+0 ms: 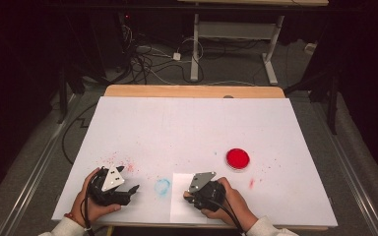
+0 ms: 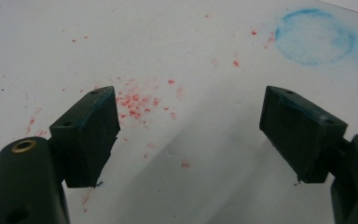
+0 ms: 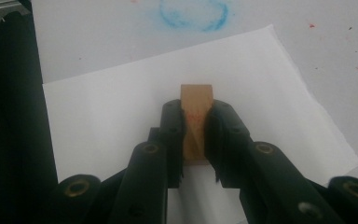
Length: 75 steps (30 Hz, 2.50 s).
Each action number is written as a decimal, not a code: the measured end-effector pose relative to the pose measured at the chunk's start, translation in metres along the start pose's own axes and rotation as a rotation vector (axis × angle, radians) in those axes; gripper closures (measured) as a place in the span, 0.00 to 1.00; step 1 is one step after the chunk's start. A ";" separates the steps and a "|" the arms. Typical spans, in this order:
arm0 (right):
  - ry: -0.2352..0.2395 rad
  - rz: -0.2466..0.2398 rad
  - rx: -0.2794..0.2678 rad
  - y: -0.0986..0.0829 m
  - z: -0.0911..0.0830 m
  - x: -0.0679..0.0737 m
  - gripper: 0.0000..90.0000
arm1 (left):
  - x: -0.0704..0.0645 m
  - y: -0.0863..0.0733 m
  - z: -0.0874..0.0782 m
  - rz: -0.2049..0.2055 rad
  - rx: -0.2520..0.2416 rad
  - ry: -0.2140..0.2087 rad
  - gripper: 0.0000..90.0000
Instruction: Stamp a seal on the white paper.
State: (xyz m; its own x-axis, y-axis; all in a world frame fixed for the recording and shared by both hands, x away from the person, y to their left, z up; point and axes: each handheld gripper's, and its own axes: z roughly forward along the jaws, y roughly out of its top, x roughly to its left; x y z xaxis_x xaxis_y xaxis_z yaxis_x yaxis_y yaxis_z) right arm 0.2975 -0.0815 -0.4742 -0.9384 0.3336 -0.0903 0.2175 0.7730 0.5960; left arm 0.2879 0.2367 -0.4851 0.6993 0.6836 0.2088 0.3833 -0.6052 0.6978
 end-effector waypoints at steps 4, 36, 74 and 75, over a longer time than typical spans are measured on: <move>0.000 0.000 0.000 0.000 0.000 0.000 0.85 | 0.000 0.000 0.000 0.000 0.001 -0.001 0.21; -0.014 0.042 -0.081 0.009 -0.029 -0.010 0.85 | 0.001 -0.001 0.000 0.004 0.005 -0.003 0.21; -0.107 0.028 -0.144 0.013 -0.067 -0.023 0.85 | 0.005 -0.004 0.000 -0.009 -0.010 -0.020 0.20; -0.109 0.025 -0.142 0.013 -0.068 -0.023 0.85 | 0.005 -0.004 -0.001 -0.008 -0.009 -0.020 0.20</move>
State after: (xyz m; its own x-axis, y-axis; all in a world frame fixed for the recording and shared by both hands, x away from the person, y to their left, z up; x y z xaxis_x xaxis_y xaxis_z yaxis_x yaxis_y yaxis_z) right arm 0.3037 -0.1163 -0.4102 -0.8969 0.4140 -0.1552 0.1931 0.6825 0.7049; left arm 0.2894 0.2428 -0.4865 0.7081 0.6801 0.1899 0.3833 -0.5961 0.7055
